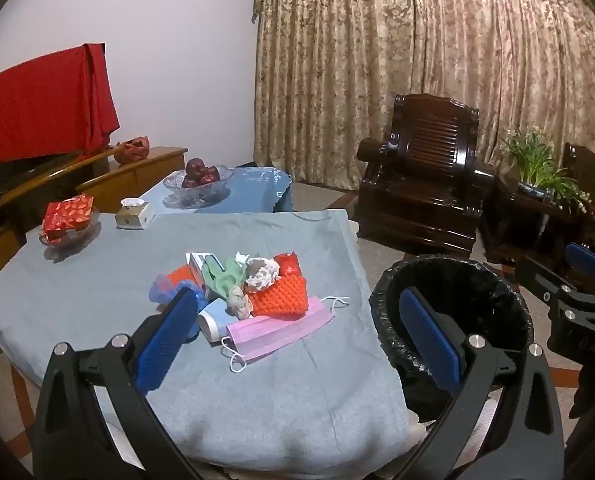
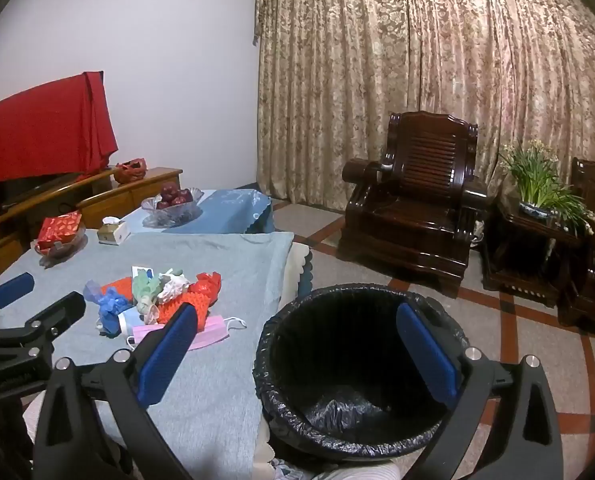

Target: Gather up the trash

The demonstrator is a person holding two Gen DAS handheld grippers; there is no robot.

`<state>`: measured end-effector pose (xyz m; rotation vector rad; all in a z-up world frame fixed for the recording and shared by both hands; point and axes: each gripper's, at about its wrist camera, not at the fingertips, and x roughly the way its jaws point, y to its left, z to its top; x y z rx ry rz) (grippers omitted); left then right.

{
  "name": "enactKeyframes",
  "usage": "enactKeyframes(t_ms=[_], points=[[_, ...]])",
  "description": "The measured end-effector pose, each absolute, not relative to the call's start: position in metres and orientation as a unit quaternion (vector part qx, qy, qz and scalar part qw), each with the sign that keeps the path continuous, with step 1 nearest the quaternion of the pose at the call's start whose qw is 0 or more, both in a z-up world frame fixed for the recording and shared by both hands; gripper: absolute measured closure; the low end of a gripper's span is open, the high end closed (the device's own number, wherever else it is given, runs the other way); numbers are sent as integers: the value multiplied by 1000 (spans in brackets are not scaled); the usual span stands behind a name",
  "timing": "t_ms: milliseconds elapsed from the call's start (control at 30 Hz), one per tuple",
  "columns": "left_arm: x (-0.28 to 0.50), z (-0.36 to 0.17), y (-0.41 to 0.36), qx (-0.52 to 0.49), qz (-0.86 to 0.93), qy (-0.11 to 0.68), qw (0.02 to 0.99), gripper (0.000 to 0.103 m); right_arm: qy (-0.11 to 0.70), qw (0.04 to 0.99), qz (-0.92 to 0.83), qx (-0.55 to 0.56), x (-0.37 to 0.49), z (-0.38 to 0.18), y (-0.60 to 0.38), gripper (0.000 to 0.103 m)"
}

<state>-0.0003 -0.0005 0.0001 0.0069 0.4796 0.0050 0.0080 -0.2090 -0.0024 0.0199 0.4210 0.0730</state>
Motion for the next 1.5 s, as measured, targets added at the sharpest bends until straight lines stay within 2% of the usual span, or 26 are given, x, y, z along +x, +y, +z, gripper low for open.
enactKeyframes(t_ms=[1500], points=[[0,0,0,3,1,237,971,5,215,976,36,11,9,-5,-210,6]])
